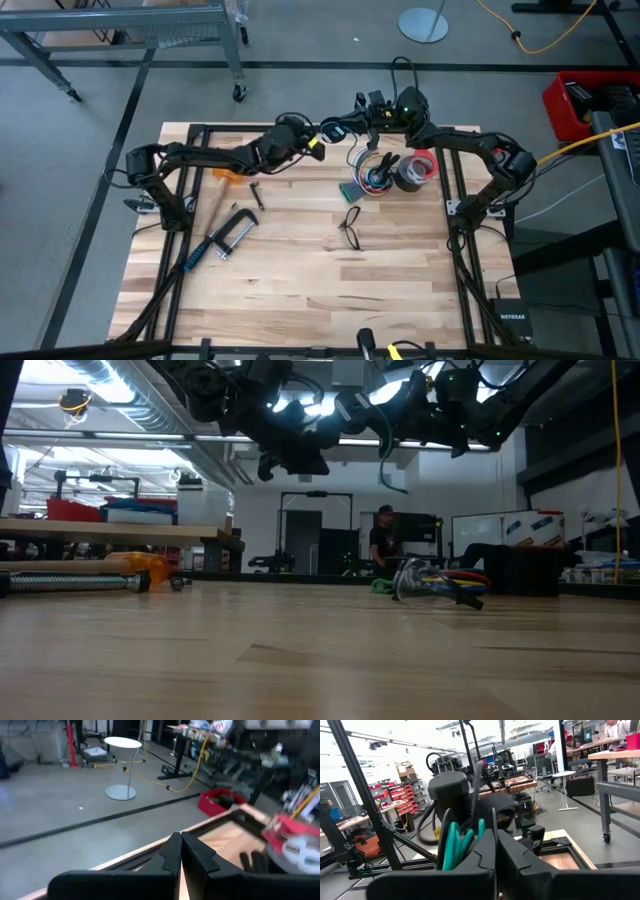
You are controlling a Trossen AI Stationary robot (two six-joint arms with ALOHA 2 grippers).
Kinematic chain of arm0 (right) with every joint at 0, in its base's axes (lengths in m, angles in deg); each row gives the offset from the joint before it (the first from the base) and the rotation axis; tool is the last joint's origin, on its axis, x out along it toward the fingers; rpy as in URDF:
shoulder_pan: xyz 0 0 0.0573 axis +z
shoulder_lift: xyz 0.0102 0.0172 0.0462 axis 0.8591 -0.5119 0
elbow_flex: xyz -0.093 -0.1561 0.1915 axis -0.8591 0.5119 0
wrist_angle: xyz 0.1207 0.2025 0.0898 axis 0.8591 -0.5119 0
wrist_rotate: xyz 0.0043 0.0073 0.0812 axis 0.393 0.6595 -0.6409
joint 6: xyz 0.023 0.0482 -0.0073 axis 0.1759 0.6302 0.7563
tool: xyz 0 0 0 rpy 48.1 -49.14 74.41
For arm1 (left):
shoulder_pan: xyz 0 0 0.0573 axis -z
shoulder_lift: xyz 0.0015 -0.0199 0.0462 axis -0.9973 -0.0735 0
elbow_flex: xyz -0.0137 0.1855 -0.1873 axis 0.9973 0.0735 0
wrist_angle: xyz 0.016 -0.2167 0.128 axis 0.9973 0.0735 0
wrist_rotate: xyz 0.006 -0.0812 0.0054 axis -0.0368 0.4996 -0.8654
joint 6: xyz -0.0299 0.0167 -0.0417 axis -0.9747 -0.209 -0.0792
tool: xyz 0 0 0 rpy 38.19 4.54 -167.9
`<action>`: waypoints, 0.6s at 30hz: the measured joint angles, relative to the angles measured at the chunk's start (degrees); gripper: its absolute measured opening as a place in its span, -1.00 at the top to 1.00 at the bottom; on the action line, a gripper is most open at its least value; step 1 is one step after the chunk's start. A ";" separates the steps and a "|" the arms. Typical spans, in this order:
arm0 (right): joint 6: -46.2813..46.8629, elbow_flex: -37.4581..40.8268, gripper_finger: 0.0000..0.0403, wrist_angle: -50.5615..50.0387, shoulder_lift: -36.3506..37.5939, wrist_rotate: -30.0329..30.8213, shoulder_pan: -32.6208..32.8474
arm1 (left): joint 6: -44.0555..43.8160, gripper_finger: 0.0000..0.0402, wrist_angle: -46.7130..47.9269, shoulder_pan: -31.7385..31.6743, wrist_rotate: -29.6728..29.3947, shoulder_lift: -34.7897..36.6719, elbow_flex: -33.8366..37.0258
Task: Coil cords
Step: Coil the green wire on the black spool
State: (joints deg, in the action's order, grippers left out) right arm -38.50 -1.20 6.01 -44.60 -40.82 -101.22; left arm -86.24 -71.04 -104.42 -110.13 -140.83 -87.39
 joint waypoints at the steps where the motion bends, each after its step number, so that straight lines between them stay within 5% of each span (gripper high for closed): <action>1: 0.00 0.00 0.99 0.01 0.00 0.00 0.01 | 1.34 0.98 0.00 0.00 0.02 0.00 0.00; 8: 0.00 0.00 0.99 0.02 0.00 0.00 0.01 | 7.14 0.92 0.78 0.13 0.84 -0.04 0.00; 18: 1.03 0.00 0.99 0.48 0.00 -0.88 0.01 | 3.75 0.29 1.78 0.01 3.07 -0.04 0.00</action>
State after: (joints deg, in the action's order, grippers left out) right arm -37.47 -1.20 6.49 -44.60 -41.71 -101.21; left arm -82.49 -69.26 -104.41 -107.07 -140.87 -87.39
